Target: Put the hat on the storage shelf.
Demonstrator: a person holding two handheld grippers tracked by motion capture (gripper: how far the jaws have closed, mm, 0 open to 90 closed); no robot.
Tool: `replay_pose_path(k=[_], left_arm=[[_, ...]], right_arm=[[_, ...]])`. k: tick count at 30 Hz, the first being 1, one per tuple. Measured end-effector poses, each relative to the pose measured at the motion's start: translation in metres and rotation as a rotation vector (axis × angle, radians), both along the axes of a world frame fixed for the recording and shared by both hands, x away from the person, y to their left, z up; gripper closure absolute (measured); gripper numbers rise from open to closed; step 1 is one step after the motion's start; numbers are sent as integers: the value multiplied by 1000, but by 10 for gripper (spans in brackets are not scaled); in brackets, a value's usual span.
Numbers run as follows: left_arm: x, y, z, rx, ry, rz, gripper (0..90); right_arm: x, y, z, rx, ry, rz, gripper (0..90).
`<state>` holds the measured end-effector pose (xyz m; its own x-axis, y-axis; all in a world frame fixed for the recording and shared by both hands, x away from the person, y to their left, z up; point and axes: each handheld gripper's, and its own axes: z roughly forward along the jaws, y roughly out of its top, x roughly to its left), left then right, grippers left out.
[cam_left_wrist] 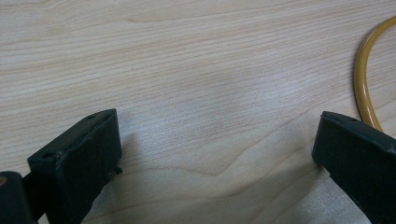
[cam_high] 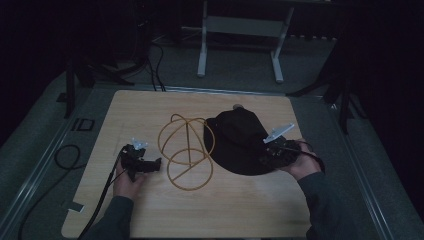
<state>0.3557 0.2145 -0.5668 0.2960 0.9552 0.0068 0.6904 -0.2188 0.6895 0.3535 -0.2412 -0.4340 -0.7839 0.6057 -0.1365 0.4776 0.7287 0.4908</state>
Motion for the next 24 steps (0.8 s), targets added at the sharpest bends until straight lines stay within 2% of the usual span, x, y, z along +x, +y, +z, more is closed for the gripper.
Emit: replay_pose_path(k=[4, 10, 16, 18, 24], left_arm=[[0, 0, 0, 0, 1, 0, 15], [0, 0, 0, 0, 0, 0, 15], [0, 0, 0, -1, -1, 2, 15], [0, 0, 0, 0, -1, 0, 15], [0, 0, 0, 0, 0, 0, 15]], right_arm=[[6, -3, 4, -8, 4, -21, 551], [17, -7, 8, 2, -2, -69, 501], [24, -3, 11, -41, -15, -90, 446], [28, -1, 13, -56, -10, -109, 393], [39, 5, 13, -66, 4, -106, 355]])
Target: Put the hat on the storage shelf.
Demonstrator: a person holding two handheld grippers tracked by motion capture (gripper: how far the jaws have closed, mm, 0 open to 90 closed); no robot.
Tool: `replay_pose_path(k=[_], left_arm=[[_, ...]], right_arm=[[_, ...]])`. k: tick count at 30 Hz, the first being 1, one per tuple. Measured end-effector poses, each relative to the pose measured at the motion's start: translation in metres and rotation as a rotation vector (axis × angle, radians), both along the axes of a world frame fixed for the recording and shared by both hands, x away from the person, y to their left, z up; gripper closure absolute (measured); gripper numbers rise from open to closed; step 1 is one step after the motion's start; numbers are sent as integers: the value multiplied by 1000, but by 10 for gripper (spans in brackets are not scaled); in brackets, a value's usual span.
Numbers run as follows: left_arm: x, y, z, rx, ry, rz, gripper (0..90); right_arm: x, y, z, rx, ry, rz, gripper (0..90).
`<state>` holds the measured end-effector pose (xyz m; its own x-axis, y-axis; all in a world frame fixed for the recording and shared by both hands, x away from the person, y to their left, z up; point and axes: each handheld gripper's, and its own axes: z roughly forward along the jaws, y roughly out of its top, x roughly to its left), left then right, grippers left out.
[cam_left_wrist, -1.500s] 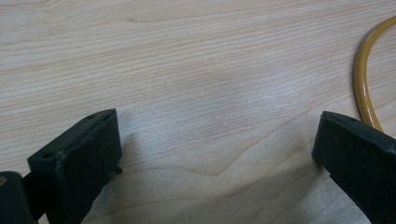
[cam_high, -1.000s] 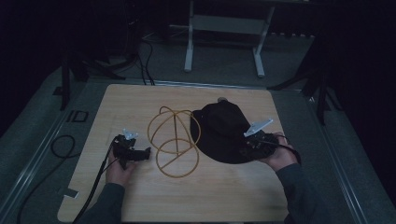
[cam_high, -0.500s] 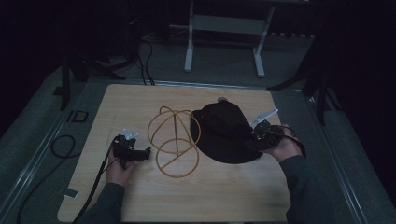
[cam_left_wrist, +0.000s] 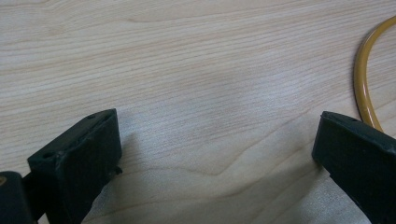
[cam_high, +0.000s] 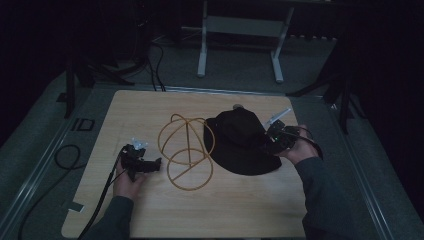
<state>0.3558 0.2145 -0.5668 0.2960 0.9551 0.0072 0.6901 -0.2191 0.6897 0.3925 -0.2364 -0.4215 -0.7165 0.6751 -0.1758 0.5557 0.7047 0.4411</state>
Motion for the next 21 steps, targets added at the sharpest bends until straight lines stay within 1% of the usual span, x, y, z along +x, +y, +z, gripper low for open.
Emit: replay_pose_path(k=[1, 2, 4, 5, 6, 10, 13, 17, 19, 21], left_arm=[[0, 0, 0, 0, 0, 0, 15], [0, 0, 0, 0, 0, 0, 15], [0, 0, 0, 0, 0, 0, 15], [0, 0, 0, 0, 0, 0, 15], [0, 0, 0, 2, 1, -1, 15], [0, 0, 0, 0, 0, 0, 15], [0, 0, 0, 0, 0, 0, 15], [0, 0, 0, 0, 0, 0, 15], [0, 0, 0, 0, 1, 0, 15], [0, 0, 0, 0, 0, 0, 15]], right_arm=[[0, 0, 0, 0, 0, 0, 355], [8, 4, -1, -15, 23, 8, 349], [15, 6, -2, -23, 38, 3, 348], [15, 6, -2, -23, 38, 3, 348], [22, 9, -4, -33, 55, 3, 335], [32, 12, -7, -47, 85, 4, 305], [40, 13, -9, -37, 106, -1, 292], [49, 14, -12, -40, 133, 12, 275], [53, 16, -14, -35, 166, 12, 275], [59, 16, -16, -37, 186, 13, 285]])
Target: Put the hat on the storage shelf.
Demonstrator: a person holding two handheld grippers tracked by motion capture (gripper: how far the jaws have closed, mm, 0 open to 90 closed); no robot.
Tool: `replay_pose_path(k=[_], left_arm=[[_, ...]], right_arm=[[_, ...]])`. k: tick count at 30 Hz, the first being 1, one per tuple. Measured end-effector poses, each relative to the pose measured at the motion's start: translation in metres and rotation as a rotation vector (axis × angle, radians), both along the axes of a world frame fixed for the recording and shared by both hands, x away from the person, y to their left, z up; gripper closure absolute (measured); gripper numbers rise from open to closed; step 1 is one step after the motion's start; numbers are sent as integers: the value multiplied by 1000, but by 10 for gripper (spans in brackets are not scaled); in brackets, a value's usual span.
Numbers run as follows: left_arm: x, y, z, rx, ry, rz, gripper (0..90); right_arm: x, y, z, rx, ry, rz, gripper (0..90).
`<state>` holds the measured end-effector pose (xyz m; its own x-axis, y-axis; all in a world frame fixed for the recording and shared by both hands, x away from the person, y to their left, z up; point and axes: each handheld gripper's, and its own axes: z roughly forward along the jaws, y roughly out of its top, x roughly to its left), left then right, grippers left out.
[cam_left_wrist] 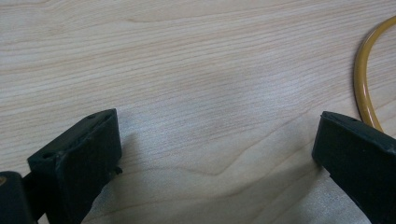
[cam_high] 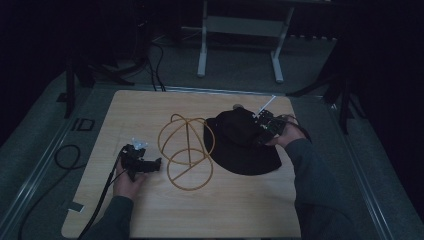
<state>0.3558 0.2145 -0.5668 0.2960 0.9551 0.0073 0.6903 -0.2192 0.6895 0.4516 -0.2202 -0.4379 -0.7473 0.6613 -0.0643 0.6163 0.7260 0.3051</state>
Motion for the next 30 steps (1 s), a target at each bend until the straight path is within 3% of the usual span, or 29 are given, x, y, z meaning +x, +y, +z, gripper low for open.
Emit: replay_pose_path(k=[4, 10, 12, 13, 14, 22, 30], left_arm=[[0, 0, 0, 0, -1, 0, 15], [0, 0, 0, 0, 0, -1, 15], [0, 0, 0, 0, -1, 0, 15], [0, 0, 0, 0, 0, -1, 15], [0, 0, 0, 0, 0, -1, 15], [0, 0, 0, 0, 0, -1, 15], [0, 0, 0, 0, 0, 0, 15]], right_arm=[[10, 2, -5, 2, 42, -5, 367], [16, 7, -8, 4, 106, 8, 658], [17, 8, -7, 5, 102, 15, 705], [16, 10, -7, -5, 106, 24, 795], [16, 10, -6, -5, 105, 24, 817], [10, 11, -3, 2, 109, 34, 851], [4, 10, 5, 49, 73, 35, 855]])
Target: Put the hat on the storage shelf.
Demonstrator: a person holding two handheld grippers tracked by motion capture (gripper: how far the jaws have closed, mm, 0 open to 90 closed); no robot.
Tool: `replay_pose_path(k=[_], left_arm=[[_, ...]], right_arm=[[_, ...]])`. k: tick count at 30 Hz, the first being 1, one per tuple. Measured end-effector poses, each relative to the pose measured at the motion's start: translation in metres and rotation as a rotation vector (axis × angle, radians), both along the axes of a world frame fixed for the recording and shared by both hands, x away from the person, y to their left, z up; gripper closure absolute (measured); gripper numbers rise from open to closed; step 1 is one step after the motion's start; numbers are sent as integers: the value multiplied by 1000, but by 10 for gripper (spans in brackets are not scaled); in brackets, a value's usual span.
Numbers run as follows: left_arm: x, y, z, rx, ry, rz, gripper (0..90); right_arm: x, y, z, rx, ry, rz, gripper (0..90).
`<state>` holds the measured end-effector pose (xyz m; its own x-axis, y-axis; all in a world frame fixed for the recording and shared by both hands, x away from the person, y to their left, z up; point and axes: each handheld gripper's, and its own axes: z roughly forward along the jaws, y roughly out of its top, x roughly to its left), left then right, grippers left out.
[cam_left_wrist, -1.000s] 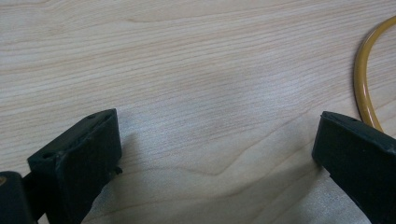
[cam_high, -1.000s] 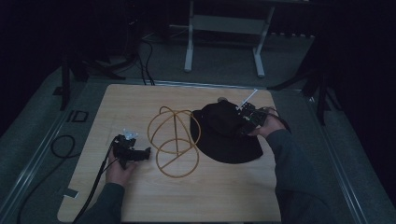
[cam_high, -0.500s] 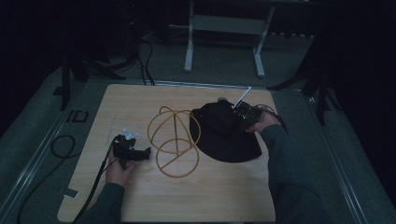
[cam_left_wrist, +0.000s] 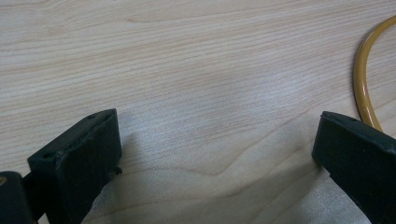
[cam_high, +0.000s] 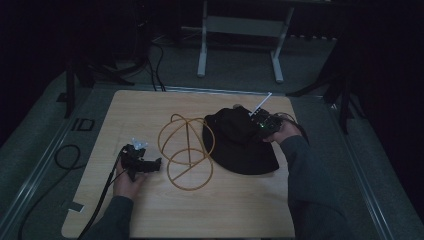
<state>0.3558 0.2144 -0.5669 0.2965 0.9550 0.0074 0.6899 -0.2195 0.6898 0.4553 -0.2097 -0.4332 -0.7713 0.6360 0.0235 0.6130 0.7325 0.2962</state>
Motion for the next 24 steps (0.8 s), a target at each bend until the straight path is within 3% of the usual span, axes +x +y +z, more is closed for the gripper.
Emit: replay_pose_path(k=[24], left_arm=[[0, 0, 0, -1, 0, 0, 15]], right_arm=[[-16, -8, 28, 50, -62, 24, 858]])
